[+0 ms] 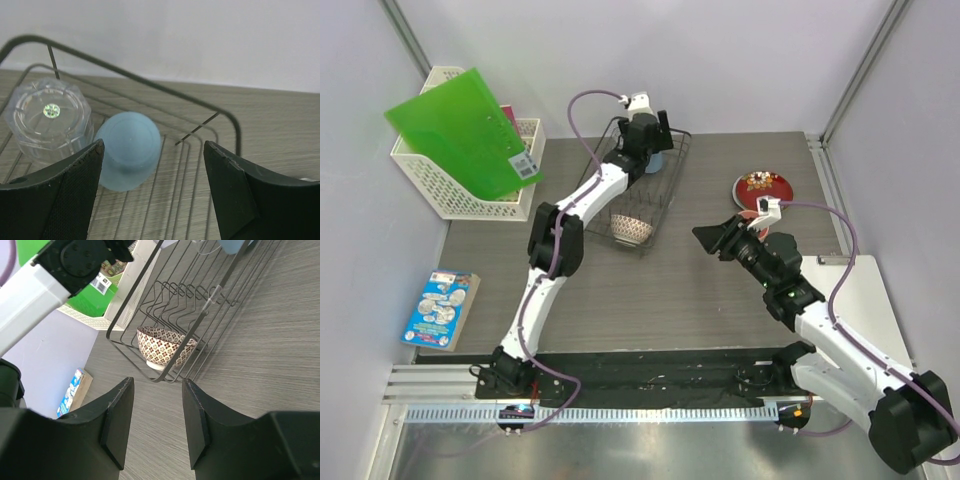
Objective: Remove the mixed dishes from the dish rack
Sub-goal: Pick up the cup from the dish rack.
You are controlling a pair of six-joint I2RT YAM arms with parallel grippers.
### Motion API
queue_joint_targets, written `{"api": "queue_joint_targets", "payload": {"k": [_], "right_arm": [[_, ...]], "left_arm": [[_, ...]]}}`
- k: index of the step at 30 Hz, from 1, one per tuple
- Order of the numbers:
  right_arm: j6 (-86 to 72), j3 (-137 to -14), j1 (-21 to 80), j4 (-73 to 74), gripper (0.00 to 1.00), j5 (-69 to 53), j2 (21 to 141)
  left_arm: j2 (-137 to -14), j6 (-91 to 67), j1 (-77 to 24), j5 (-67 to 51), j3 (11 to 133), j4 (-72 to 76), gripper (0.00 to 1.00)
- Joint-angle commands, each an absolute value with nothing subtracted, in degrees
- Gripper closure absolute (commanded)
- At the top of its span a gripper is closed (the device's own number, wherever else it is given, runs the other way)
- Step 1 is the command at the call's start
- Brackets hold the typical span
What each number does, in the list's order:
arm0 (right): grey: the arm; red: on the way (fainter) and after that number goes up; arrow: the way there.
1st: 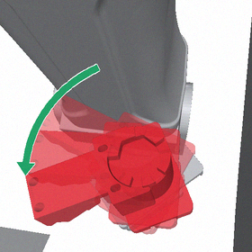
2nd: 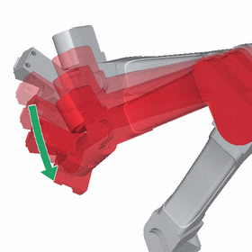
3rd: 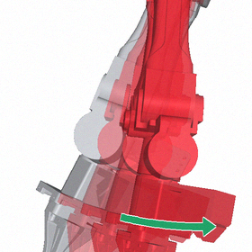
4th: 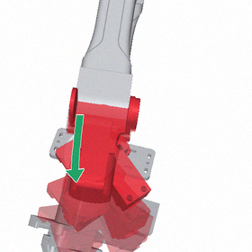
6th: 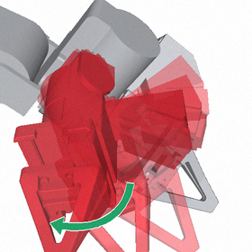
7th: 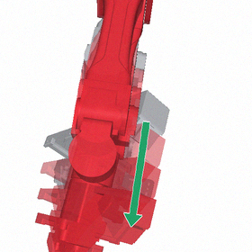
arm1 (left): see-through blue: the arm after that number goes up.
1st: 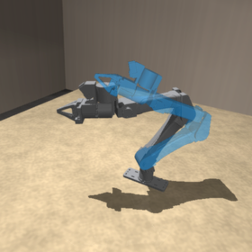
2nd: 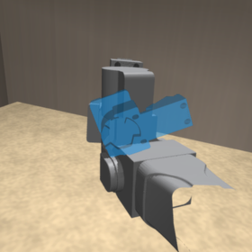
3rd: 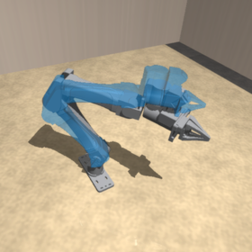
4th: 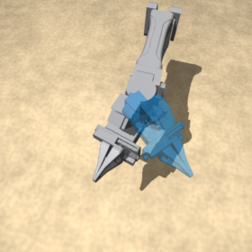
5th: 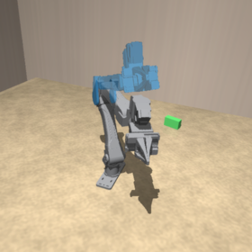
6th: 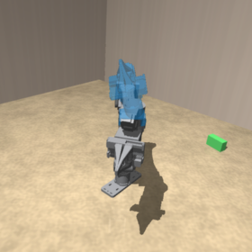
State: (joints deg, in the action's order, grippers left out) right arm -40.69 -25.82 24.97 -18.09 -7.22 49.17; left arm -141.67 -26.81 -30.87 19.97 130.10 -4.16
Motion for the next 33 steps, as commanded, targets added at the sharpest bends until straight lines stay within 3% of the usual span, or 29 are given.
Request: {"api": "queue_joint_targets", "payload": {"k": [1, 20, 26, 33], "right_arm": [[-40.8, -26.5, 25.1, -21.6, 0.52, -8.3, 50.2], [-41.4, -25.8, 25.0, -23.6, 0.52, -9.3, 53.3], [-41.7, -25.8, 25.1, -24.2, 0.52, -9.2, 54.2], [-41.7, -25.7, 25.1, -24.4, 0.52, -9.2, 54.9]], "left_arm": [[-143.9, -25.0, -30.8, 22.0, 133.1, -3.8, 0.19], [-152.1, -27.9, -29.7, 19.9, 141.2, -0.3, 0.21], [-154.3, -29.2, -29.3, 19.1, 143.3, 1.1, 0.33], [-153.4, -29.4, -29.0, 18.9, 141.5, 0.7, 0.59]]}}
